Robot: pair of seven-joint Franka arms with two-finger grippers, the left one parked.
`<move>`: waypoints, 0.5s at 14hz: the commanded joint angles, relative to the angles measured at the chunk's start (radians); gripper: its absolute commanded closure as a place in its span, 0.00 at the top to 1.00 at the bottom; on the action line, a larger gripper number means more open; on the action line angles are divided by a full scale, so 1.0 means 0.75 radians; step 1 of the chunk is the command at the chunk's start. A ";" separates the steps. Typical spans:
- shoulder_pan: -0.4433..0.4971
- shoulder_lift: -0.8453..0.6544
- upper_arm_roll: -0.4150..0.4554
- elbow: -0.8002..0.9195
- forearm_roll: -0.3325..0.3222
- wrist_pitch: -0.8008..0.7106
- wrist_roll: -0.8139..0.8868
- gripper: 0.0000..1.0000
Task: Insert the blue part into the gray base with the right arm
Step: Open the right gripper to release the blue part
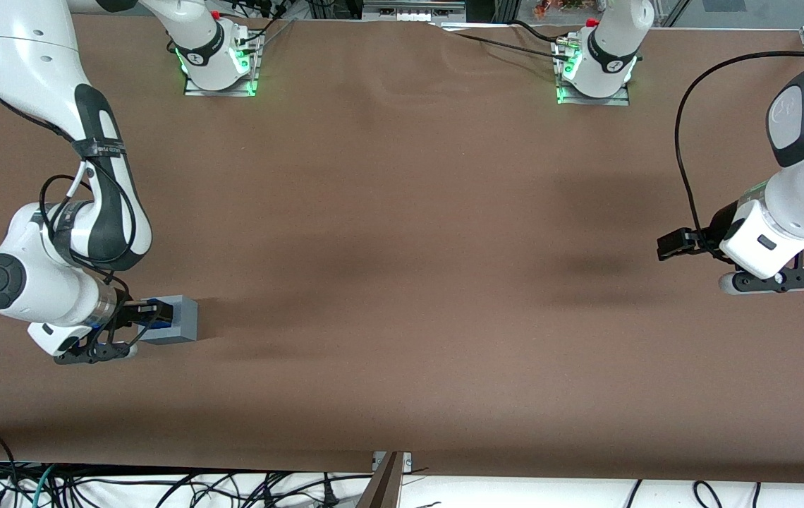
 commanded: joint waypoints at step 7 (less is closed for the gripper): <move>0.018 -0.369 0.020 0.010 0.007 -0.358 0.063 0.99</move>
